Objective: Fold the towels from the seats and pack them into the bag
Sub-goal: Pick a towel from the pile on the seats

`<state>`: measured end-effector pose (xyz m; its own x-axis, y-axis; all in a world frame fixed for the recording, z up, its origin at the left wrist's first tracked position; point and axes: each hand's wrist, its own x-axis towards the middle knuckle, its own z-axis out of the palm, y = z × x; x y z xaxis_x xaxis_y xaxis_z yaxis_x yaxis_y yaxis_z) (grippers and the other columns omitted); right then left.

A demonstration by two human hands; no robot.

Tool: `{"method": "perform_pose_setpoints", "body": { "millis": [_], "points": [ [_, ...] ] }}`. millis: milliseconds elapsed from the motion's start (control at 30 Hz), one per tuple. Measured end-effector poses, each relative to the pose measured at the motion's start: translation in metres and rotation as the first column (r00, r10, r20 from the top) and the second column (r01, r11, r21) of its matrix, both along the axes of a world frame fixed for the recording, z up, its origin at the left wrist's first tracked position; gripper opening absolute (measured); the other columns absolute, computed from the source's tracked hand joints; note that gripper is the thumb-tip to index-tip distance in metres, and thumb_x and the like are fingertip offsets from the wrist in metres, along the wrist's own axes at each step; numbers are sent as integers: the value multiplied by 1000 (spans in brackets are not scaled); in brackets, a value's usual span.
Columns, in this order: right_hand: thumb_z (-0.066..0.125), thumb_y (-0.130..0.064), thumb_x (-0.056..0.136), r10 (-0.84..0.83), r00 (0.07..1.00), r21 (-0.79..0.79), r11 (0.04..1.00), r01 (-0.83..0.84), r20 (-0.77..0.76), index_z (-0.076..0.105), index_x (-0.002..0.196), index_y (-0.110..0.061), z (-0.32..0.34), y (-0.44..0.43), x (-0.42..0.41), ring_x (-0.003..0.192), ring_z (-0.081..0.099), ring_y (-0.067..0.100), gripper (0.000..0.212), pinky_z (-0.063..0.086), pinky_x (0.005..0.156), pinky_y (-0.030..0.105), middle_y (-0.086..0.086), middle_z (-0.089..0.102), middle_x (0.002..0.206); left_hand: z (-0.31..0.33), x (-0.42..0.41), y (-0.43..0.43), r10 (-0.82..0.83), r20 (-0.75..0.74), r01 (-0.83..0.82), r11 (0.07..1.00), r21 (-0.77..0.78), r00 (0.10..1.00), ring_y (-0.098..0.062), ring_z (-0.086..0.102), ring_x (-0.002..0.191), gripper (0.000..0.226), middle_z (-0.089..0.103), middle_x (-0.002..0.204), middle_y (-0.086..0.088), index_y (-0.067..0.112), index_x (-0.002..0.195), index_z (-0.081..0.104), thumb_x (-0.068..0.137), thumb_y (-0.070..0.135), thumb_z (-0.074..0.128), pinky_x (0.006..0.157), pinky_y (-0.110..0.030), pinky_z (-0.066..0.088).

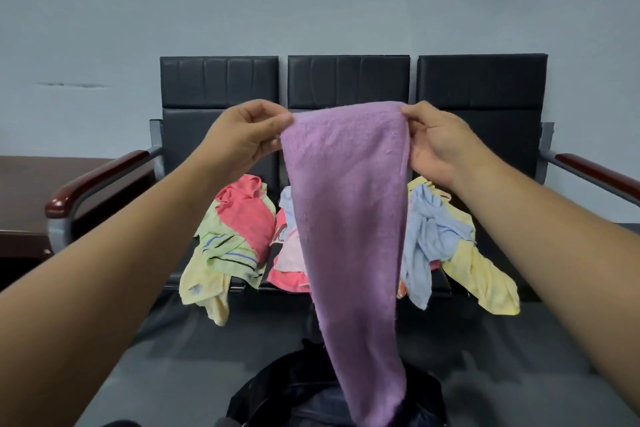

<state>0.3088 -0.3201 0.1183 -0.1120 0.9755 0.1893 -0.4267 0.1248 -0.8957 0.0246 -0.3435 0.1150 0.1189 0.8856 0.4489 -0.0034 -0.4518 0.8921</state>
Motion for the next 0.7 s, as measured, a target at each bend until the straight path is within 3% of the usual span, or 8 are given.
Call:
{"method": "perform_pose_setpoints", "body": {
  "millis": [133, 233, 333, 433, 500, 600, 667, 700],
  "points": [
    [62, -1, 96, -204, 882, 118, 978, 169, 426, 67, 97, -4, -8, -1, -3, 94, 63, 25, 6, 57, 92, 43, 19, 66, 106, -18, 5, 3, 263, -381, -231, 965, 128, 886, -14, 69, 76, 14, 75, 80, -4, 13, 85, 69, 85, 21, 80, 78, -28, 57],
    [61, 1, 98, -93, 896, 92, 994, 58, 435, 67, 114, 4, -15, -3, 3, 100, 71, 21, 18, 60, 89, 32, 13, 71, 111, -26, 9, 2, 298, -290, -266, 953, 147, 909, -20, 71, 80, 12, 74, 84, -11, 11, 87, 67, 88, 18, 77, 84, -35, 61],
    [63, 5, 93, 50, 880, 38, 996, -77, 472, 68, 119, 6, -21, -4, 6, 106, 72, 23, 27, 60, 84, 27, 16, 74, 114, -32, 14, 2, 233, -199, -218, 971, 95, 952, -15, 69, 78, 9, 71, 79, -4, 11, 89, 64, 91, 11, 73, 77, -29, 60],
    [66, 3, 91, 93, 882, 34, 992, -123, 463, 71, 114, 2, -20, -8, 2, 102, 72, 23, 23, 61, 85, 33, 15, 74, 112, -38, 21, 5, 167, -88, -164, 986, 33, 982, -13, 63, 74, 9, 67, 77, 1, 13, 93, 62, 93, 10, 70, 73, -28, 55],
    [66, 0, 93, 89, 903, 57, 991, -124, 421, 70, 114, 0, -15, -11, -3, 97, 72, 24, 22, 62, 88, 42, 15, 74, 108, -45, 26, 4, 125, 20, -124, 992, -16, 992, -12, 61, 72, 21, 65, 85, -1, 11, 107, 61, 91, 19, 72, 67, -27, 52],
    [65, -2, 95, 69, 933, 86, 991, -106, 354, 67, 118, 5, -5, -12, -10, 89, 71, 25, 25, 63, 84, 42, 13, 74, 97, -72, 26, -2, -49, -199, 19, 988, -151, 979, -17, 68, 94, 49, 71, 110, -5, 11, 127, 60, 84, 28, 78, 78, -32, 57],
    [65, -3, 95, 56, 935, 93, 991, -94, 350, 67, 120, 6, -1, -12, -13, 87, 72, 25, 27, 63, 78, 39, 13, 74, 95, -93, 30, -8, -132, -351, 38, 964, -264, 927, -17, 71, 97, 42, 76, 106, -8, 8, 115, 70, 79, 27, 83, 87, -41, 58],
    [65, -3, 95, 43, 931, 92, 992, -81, 363, 68, 119, 5, 0, -11, -13, 87, 73, 26, 26, 63, 76, 38, 14, 74, 97, -103, 31, -8, -129, -349, 24, 957, -289, 928, -15, 73, 89, 30, 78, 96, -7, 5, 105, 73, 82, 23, 81, 84, -37, 59]
  ]
}}
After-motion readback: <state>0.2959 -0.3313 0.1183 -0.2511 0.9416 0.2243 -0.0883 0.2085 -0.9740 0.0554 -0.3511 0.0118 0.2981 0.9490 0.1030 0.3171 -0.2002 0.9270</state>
